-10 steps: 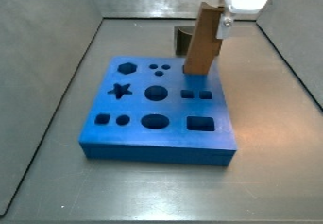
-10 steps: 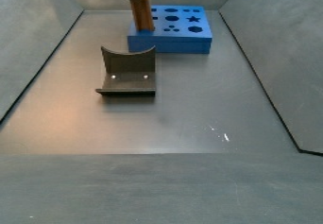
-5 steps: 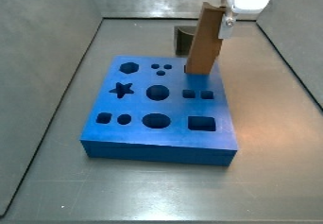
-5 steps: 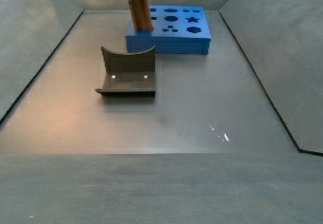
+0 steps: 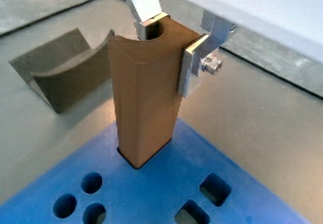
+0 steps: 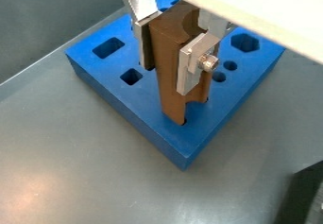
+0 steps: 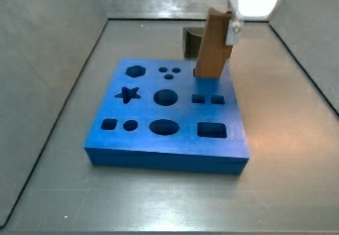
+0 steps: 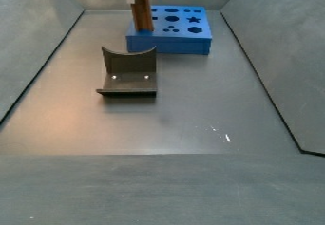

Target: Insert the arch object.

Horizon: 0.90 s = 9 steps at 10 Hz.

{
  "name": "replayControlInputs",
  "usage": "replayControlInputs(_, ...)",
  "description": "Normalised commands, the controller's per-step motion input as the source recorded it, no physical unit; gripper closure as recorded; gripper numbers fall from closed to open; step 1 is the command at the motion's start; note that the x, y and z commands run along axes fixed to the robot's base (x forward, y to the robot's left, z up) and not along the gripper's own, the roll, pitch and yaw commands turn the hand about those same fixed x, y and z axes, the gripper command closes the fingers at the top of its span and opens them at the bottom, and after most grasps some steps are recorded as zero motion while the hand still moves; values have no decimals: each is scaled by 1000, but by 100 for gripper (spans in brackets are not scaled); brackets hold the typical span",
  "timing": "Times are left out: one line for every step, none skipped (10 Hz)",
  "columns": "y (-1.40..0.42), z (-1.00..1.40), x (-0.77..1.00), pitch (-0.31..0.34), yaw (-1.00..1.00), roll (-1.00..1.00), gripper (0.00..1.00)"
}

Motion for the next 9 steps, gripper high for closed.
replayControlInputs(0,0,-254,-93,0,0,100)
replayControlInputs(0,0,-277,-9,43,99,100)
replayControlInputs(-3,-9,-254,0,40,237,100)
replayControlInputs(0,-111,-297,0,57,206,100)
replayControlInputs(0,-177,-271,-14,77,157,100)
replayControlInputs(0,-240,-329,-90,114,110,100)
replayControlInputs(0,-251,-369,-47,123,189,100)
replayControlInputs(0,-260,-306,-34,109,186,100)
replayControlInputs(0,-283,-214,-46,63,113,100)
